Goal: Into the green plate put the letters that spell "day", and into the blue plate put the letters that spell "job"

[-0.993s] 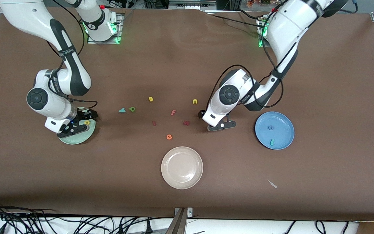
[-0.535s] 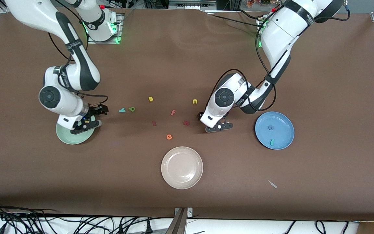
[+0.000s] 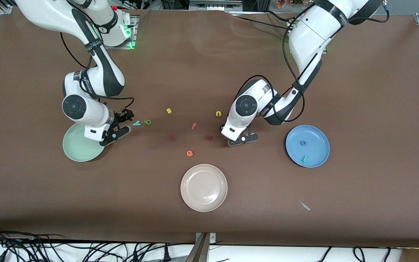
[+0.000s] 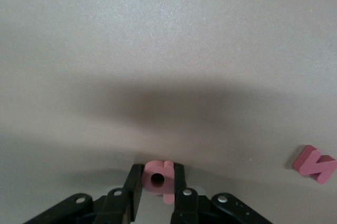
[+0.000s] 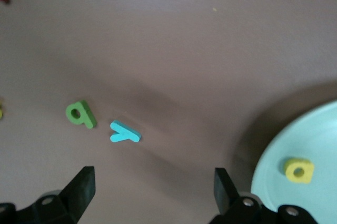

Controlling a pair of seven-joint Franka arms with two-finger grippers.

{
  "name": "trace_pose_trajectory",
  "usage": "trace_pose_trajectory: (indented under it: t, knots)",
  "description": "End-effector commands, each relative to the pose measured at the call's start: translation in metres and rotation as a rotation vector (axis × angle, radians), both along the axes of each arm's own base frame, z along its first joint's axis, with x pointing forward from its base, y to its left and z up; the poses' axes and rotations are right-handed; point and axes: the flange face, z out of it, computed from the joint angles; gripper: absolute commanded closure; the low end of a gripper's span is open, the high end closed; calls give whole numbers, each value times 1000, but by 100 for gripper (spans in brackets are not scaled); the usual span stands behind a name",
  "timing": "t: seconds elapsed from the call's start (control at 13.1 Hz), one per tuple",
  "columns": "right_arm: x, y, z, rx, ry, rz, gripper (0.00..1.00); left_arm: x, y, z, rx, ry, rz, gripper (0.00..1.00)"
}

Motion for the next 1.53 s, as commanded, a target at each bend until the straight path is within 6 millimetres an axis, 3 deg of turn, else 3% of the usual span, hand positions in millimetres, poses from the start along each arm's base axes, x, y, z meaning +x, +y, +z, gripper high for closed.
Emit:
trace_pose_trajectory:
  t: [0.0, 0.08, 0.31, 0.46, 0.76, 0.92, 1.15, 1.45]
  knots:
    - [-8, -1, 6, 40, -22, 187, 0, 2, 2, 2, 24, -16, 1, 100]
    - [-6, -1, 3, 57, -34, 263, 0, 5, 3, 8, 23, -24, 2, 100]
    - [-4, 1, -9, 74, -52, 362, 0, 27, 31, 33, 58, 0, -27, 100]
    - [-10, 13, -11, 77, -68, 392, 0, 35, 47, 58, 76, 9, -79, 100]
    - [-38, 27, -30, 58, -170, 513, 0, 61, 120, 104, 89, 66, -304, 100]
    - [-39, 28, -35, 69, -191, 624, 0, 65, 154, 120, 99, 117, -384, 100]
    - [-37, 27, -41, 82, -201, 739, 1, 85, 236, 116, 50, 158, -462, 100]
    - [-40, 27, -67, 105, -168, 849, 4, 76, 295, 74, 0, 238, -466, 94]
